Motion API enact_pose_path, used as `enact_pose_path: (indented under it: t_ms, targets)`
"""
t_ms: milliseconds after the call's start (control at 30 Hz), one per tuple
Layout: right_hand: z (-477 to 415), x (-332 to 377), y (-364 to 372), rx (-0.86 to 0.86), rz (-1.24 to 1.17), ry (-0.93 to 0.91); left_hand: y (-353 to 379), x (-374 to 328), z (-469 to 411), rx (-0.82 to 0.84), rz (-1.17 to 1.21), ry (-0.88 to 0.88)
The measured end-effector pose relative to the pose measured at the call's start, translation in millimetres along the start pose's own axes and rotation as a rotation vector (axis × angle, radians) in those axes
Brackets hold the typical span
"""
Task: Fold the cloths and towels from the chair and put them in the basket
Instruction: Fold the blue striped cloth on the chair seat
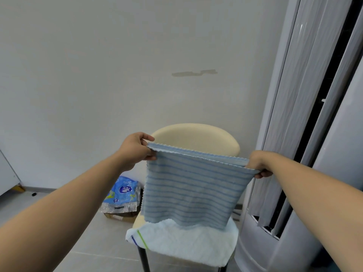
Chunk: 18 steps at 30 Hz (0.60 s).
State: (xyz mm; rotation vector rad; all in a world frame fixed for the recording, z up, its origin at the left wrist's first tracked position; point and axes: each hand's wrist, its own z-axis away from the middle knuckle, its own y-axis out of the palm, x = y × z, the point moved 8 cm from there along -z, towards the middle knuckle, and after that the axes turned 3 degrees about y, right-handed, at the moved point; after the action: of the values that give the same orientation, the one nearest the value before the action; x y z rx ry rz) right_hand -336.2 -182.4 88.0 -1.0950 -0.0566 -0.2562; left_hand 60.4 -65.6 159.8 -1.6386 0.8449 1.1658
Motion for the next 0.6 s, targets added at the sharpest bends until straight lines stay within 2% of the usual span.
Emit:
enact_pose_path:
  t_ms: [100, 200, 333, 400, 500, 600]
  targets:
    - [-3, -1, 2, -0.008, -0.143, -0.046, -3, 1, -3, -0.007, -0.027, 0.019]
    - [-1, -2, 9, 0.070, -0.287, -0.088, -8, 0, -5, -0.022, -0.044, 0.012]
    - [-1, -9, 18, 0.175, -0.528, -0.090, -5, -5, -3, 0.030, 0.075, -0.052]
    - [-5, -9, 18, 0.161, -0.483, -0.074, -3, -10, -3, 0.033, 0.089, -0.026]
    - [4, 4, 17, 0.185, -0.228, -0.045, 5, -25, -1, 0.005, 0.013, 0.086]
    - [30, 50, 9, 0.202, -0.112, -0.213, 19, -41, 1, 0.018, -0.043, 0.197]
